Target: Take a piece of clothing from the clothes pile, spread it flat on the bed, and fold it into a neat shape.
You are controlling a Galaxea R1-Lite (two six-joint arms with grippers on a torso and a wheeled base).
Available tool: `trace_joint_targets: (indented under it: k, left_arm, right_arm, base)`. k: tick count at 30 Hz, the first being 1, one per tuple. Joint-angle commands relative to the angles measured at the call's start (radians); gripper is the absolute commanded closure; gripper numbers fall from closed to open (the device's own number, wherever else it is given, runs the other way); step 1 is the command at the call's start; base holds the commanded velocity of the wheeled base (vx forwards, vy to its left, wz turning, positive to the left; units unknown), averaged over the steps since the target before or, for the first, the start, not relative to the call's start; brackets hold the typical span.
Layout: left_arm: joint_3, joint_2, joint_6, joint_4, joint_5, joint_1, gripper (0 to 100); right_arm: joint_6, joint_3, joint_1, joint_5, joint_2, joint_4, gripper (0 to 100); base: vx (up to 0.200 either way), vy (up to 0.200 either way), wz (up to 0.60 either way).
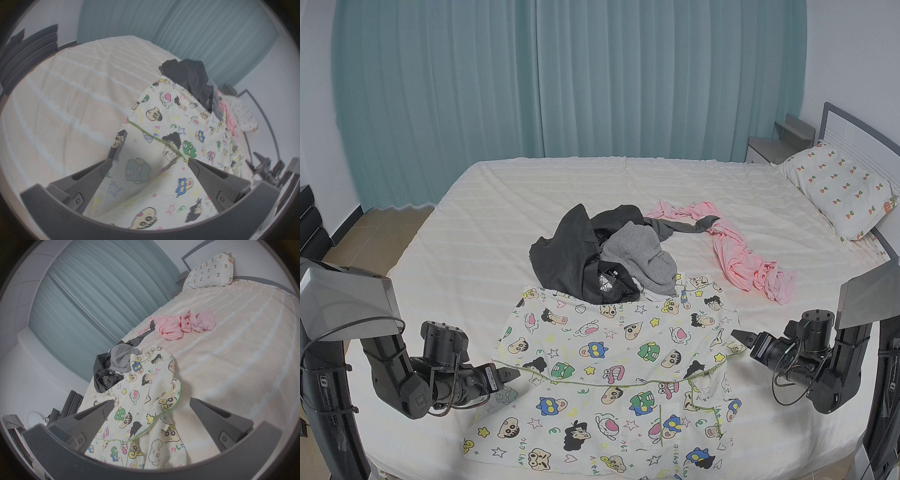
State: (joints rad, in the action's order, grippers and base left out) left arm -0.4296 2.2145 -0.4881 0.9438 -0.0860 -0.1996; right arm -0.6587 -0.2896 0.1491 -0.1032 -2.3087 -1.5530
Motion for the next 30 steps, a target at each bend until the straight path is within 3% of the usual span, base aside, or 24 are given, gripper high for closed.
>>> trace_joint_targets:
  k: [1,17,23,24,30]
  left_arm:
    - [-0.052,0.054,0.100,-0.065,0.003,0.042,0]
    - [-0.143,0.110,0.135,-0.143,0.011,0.029,0]
    - [-0.158,0.146,0.160,-0.143,0.130,-0.004,0]
    - [-0.159,0.146,0.160,-0.145,0.135,-0.008,100]
    - [-0.161,0.148,0.160,-0.161,0.144,-0.012,100]
  right_arm:
    - [0.002,0.015,0.013,-0.003,0.000,-0.009,0]
    - [0.001,0.015,0.018,-0.006,0.002,-0.009,0]
    - [0.002,0.015,0.024,-0.007,0.000,-0.009,0]
    - [0.002,0.015,0.024,-0.007,0.000,-0.009,0]
    - [-0.001,0.013,0.024,-0.007,-0.003,-0.009,0]
  base:
    - [0.000,0.000,0.00]
    - [0.000,0.000,0.00]
    - [0.000,0.000,0.00]
    - [0.000,0.000,0.00]
    - [0.000,0.000,0.00]
